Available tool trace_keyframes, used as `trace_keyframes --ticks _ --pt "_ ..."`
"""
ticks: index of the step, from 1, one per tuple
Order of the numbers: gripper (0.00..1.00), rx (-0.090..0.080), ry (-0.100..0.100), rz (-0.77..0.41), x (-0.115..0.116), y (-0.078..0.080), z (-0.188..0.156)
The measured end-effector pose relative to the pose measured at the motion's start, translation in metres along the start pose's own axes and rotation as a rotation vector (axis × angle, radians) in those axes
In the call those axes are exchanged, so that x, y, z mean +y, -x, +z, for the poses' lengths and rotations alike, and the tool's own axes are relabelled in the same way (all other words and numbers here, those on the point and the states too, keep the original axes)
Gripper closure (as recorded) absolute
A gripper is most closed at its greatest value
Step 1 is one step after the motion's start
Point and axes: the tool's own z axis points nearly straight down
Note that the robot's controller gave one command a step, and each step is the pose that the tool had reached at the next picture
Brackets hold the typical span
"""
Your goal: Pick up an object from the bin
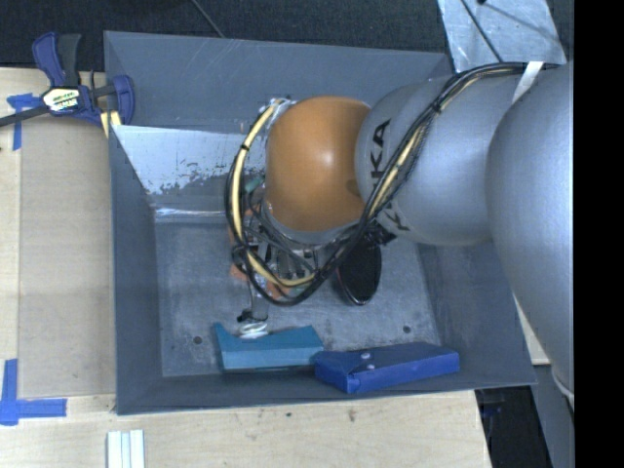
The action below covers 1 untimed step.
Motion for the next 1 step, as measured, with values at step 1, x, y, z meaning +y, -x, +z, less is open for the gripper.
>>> trace_keyframes --ticks 1 --pt "0.0 -0.007 0.001 0.003 -0.0008 0.0016 -0.0048"
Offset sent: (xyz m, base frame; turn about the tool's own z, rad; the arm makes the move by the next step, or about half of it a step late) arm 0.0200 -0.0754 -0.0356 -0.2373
